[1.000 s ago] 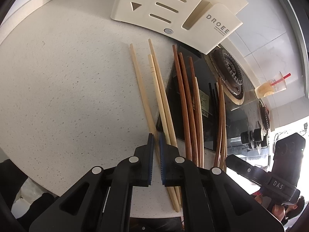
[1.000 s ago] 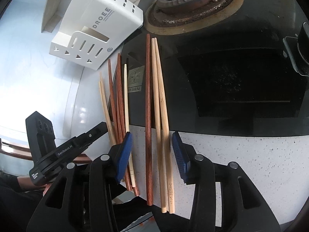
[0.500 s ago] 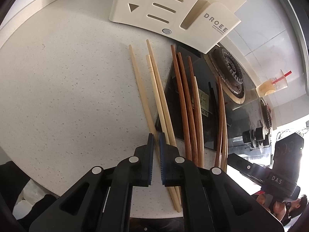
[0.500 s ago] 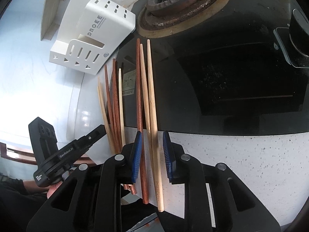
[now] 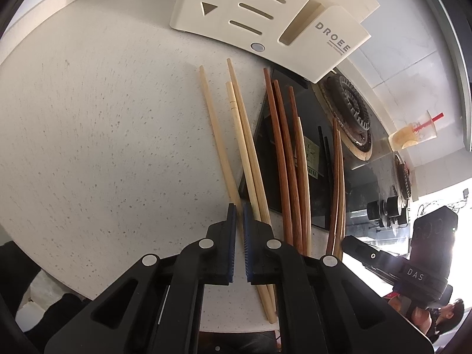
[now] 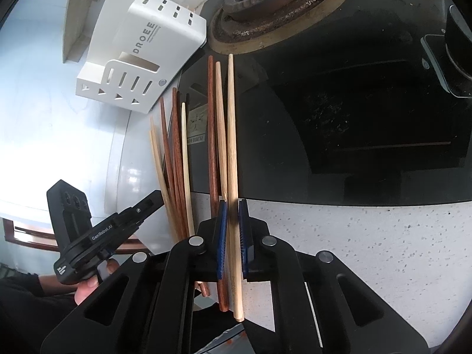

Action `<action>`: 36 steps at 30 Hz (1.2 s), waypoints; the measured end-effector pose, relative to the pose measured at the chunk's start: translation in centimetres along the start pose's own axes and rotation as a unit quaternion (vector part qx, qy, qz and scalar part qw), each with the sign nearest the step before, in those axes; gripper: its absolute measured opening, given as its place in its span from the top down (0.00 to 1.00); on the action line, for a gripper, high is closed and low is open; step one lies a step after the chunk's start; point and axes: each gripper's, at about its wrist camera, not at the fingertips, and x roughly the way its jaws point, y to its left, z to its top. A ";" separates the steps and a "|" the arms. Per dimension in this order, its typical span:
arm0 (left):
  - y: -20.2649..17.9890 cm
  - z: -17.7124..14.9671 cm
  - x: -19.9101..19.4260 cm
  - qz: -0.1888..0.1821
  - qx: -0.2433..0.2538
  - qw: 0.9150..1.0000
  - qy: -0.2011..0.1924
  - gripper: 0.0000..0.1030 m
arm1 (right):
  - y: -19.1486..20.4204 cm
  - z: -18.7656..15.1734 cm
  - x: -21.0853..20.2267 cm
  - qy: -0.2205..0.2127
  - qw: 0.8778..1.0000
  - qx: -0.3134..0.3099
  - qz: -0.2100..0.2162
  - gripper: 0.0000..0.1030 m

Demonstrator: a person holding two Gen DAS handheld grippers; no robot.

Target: Organize utensils

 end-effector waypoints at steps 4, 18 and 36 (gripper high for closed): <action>0.5 0.1 -0.2 -0.011 -0.010 1.000 0.002 0.96 | -0.1 0.0 -0.1 -0.001 1.000 -0.001 0.002 0.91; 1.3 0.4 -0.4 -0.027 -0.034 0.999 0.002 0.99 | 0.1 0.0 -0.4 -0.005 1.000 -0.006 0.002 0.91; 1.0 0.4 -0.3 -0.025 -0.035 0.999 0.004 0.99 | -0.2 0.0 -0.1 0.004 1.000 -0.004 0.007 0.95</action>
